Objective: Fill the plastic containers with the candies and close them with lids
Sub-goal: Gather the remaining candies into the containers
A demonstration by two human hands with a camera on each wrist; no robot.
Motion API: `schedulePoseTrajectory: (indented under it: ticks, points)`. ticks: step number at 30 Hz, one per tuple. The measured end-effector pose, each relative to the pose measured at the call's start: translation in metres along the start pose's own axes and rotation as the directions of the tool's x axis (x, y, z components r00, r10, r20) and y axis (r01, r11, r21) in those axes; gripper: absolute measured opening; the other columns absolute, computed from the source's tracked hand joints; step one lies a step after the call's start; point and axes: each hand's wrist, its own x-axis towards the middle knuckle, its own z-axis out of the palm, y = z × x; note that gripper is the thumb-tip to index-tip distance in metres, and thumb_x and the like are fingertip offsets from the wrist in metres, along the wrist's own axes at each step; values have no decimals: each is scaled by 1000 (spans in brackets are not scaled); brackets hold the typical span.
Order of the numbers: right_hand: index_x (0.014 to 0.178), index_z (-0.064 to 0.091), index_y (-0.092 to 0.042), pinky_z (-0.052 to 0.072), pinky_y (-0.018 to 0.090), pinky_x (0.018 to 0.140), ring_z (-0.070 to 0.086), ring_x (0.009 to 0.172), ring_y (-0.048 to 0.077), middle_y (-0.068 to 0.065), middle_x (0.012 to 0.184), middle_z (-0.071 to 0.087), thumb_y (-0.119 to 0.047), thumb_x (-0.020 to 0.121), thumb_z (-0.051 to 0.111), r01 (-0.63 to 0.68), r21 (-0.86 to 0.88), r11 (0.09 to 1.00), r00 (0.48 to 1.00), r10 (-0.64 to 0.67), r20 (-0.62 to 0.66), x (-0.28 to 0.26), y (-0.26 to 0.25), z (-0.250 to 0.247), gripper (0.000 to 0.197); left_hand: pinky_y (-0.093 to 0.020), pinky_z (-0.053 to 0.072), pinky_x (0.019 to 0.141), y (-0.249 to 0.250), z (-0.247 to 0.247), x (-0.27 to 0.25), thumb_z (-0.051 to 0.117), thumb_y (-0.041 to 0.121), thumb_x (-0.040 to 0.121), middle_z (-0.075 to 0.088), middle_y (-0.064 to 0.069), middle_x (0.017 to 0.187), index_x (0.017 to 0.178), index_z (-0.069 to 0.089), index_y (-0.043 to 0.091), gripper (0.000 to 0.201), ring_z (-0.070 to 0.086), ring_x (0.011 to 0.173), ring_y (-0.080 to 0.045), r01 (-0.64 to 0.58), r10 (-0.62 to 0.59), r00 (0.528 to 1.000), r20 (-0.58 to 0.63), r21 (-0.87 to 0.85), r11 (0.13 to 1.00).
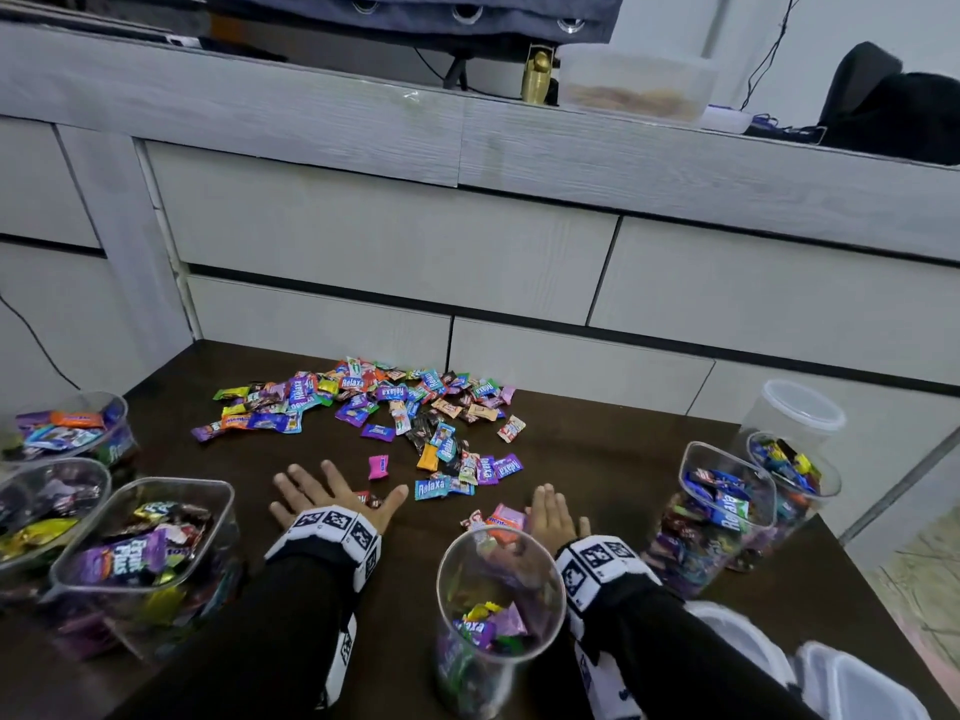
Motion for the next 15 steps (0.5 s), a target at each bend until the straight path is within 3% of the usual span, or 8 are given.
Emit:
schedulePoseTrajectory:
  ticks: [3,7,11,15]
  points:
    - [151,-10,-12,0,47,117,-9,148,18,3,159,-15,-71,83,43,104,-94,990,990,-94,108,20,1,4,104,-54,0,118,7,8,19,29,90,75,-21,-15,160,155,-7,13,118,-19,148,-34,-125,123,992,36,69,990]
    - [151,-13,-16,-4,46,117,-13,147,16,-1,159,-17,-82,73,44,120,-72,990,988,-112,110,42,1,-7,117,-55,-3,118,25,8,37,37,89,74,-27,-13,159,153,-17,14,121,-21,147,-33,-295,287,954,81,117,948]
    - [150,-17,-19,-2,46,117,-16,146,18,-1,158,-21,-84,68,47,178,-91,980,982,-170,86,65,-11,-18,122,-56,-9,116,44,8,52,41,88,72,-33,-11,156,150,-25,14,126,-26,145,-32,-450,436,892,117,170,877]
    - [149,-20,-23,2,49,117,-18,146,25,0,157,-25,-79,70,54,362,-106,926,929,-348,125,86,-30,-33,122,-54,-10,117,57,1,67,42,82,77,-32,-10,157,150,-24,16,119,-25,146,-30,-565,552,825,123,180,805]
